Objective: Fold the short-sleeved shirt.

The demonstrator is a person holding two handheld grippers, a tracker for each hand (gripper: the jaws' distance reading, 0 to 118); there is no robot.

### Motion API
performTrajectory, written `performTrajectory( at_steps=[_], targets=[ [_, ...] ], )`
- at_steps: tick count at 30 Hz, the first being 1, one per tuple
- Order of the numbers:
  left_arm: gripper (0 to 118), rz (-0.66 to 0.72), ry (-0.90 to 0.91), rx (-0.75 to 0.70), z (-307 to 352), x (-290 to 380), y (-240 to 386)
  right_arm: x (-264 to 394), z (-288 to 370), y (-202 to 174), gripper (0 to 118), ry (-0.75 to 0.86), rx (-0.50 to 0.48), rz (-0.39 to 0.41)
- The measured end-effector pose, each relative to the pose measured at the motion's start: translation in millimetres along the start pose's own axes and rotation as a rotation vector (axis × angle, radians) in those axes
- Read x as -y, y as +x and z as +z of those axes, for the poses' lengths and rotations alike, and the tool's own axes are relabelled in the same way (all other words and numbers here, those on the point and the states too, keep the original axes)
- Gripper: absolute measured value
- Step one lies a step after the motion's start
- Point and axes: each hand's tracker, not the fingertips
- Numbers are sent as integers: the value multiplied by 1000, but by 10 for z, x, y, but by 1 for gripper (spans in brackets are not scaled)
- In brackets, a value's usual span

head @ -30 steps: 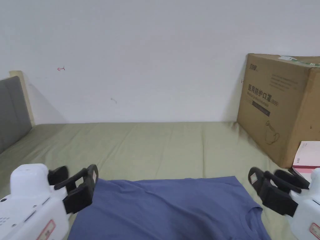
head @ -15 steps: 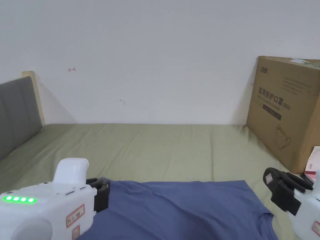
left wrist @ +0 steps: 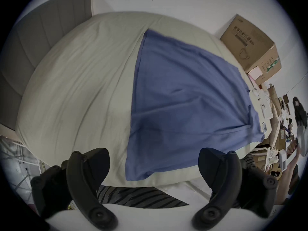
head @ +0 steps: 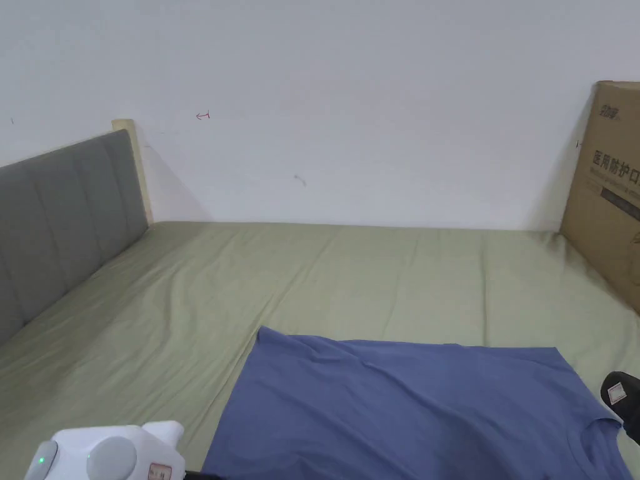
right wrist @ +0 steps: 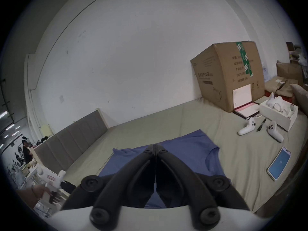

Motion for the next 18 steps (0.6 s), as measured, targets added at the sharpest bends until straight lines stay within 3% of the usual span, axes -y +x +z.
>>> performTrajectory(
  at_steps=[5,8,12,14,15,16,17,18],
  targets=[
    [108,63,-58,-18,-323,136,-170,33,18,-171,0,-13,23,157],
    [107,74,-78,-20,-487,215,-211,68,4,-175,0,-47,-22,127],
    [101,-89,-51,-137,-436,301,27,137,-119,-72,0,-149,-32,-3],
    [78,-120,-18,-173,-304,340,155,197,-154,-4,0,-171,-2,-3],
    [52,-125,-3,-145,-247,359,200,228,-143,18,0,-166,1,1],
    [10,-134,14,-89,-202,341,246,251,-116,42,0,-161,9,-1],
    [3,-119,18,-20,-180,351,294,266,-95,75,0,-155,22,-8],
    [2,-120,30,-46,-135,371,337,267,-83,110,0,-154,42,-16]
  ],
)
